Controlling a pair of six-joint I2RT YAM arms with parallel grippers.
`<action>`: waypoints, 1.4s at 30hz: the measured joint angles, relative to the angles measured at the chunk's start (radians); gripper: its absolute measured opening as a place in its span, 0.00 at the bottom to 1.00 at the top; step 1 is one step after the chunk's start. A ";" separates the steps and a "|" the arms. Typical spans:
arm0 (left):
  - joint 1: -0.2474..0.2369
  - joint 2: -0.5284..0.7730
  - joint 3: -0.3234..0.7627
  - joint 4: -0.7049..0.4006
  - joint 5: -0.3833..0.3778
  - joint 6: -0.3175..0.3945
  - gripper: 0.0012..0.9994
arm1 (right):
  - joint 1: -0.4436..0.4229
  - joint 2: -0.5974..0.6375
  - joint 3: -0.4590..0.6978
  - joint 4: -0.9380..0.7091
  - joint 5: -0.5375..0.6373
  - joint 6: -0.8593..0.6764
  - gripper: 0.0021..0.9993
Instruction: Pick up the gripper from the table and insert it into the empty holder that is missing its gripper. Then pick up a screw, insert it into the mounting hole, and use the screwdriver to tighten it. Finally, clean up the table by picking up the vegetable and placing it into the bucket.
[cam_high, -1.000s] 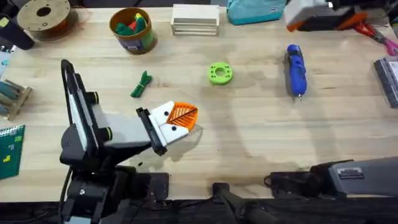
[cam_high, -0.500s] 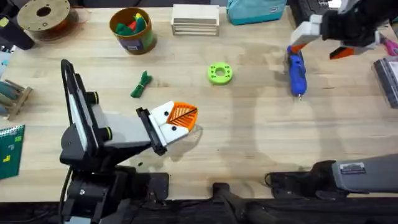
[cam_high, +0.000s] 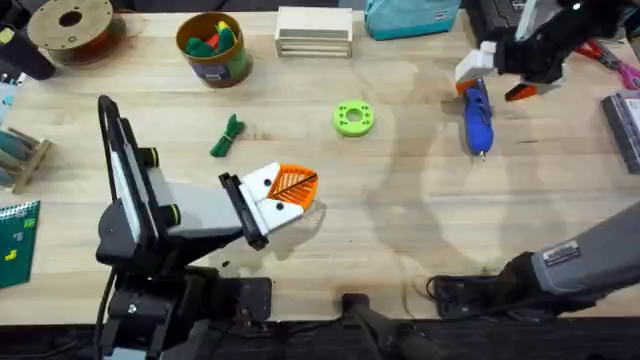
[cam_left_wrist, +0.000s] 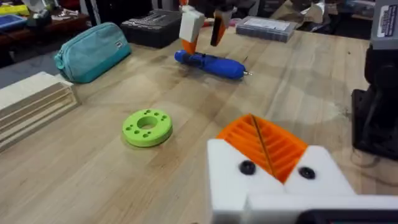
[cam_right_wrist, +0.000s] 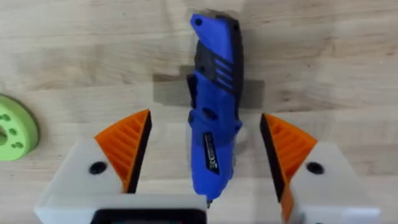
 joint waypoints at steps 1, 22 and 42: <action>0.000 0.000 0.000 0.000 0.000 0.000 0.00 | 0.000 0.014 0.000 0.004 -0.001 -0.005 0.99; 0.000 0.000 0.000 0.000 0.000 0.000 0.00 | 0.006 0.148 0.000 0.042 0.039 -0.095 0.95; 0.000 0.000 0.000 0.000 0.000 0.000 0.00 | 0.001 0.125 0.001 -0.065 0.071 -0.115 0.01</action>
